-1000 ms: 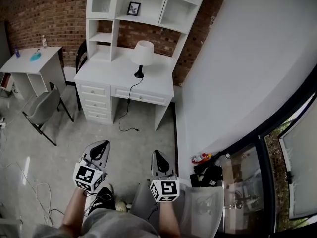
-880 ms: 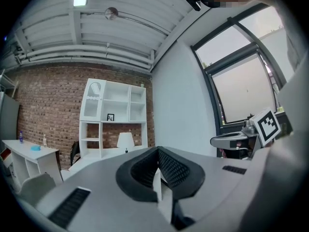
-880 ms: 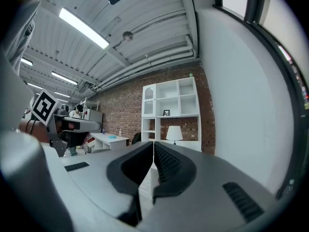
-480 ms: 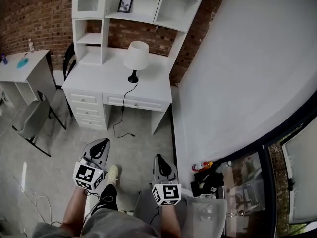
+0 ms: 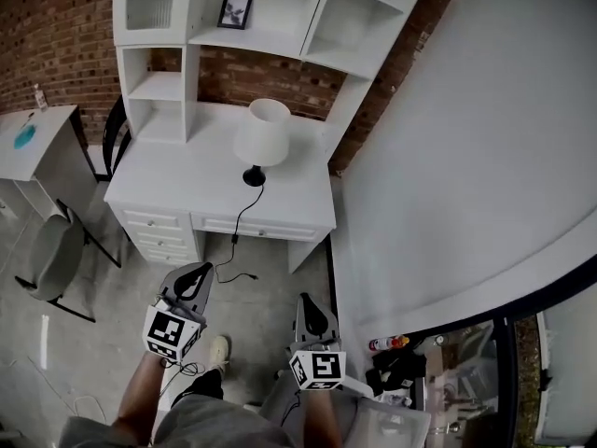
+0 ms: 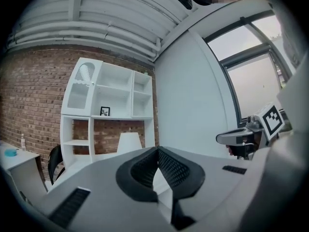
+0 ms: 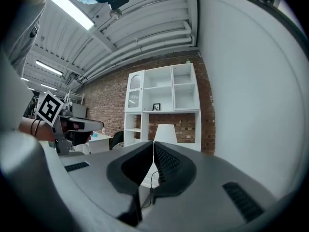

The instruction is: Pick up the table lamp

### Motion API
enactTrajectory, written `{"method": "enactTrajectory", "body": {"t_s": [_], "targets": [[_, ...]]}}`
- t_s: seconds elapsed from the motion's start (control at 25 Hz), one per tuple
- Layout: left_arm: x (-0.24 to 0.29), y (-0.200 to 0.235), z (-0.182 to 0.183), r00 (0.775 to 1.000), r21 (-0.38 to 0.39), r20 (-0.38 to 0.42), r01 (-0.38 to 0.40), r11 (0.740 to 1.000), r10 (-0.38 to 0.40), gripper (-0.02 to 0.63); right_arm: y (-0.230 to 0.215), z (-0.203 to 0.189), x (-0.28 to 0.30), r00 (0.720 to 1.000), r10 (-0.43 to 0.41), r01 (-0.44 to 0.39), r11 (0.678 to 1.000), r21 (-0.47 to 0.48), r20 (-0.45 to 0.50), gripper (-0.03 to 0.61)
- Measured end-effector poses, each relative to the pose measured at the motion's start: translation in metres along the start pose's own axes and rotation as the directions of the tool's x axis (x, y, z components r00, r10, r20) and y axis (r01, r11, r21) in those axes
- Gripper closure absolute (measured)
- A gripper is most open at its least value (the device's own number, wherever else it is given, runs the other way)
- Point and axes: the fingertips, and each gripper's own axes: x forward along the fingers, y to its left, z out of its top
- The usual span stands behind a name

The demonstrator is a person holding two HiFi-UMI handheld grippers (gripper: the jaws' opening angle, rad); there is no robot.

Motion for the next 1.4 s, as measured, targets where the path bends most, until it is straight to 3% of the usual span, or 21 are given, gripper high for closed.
{"method": "enactTrajectory", "body": {"t_s": [0.48, 1.0, 1.4], "targets": [[0.093, 0.087, -0.004, 0.999, -0.042, 0.012, 0.034, 0.999, -0.033, 0.611, -0.008, 0.012, 0.139, 1.0, 0.008, -0.009, 0.999, -0.031, -0.015, 0.555], [0.172, 0.118, -0.019, 0.999, -0.062, -0.005, 0.053, 0.997, -0.054, 0.611, -0.047, 0.007, 0.212, 1.0, 0.002, -0.002, 0.999, -0.034, -0.007, 0.555], [0.251, 0.144, -0.074, 0.999, -0.058, -0.02, 0.025, 0.998, -0.027, 0.611, -0.091, -0.035, 0.288, 1.0, 0.02, -0.02, 1.0, -0.02, 0.009, 0.555]]}}
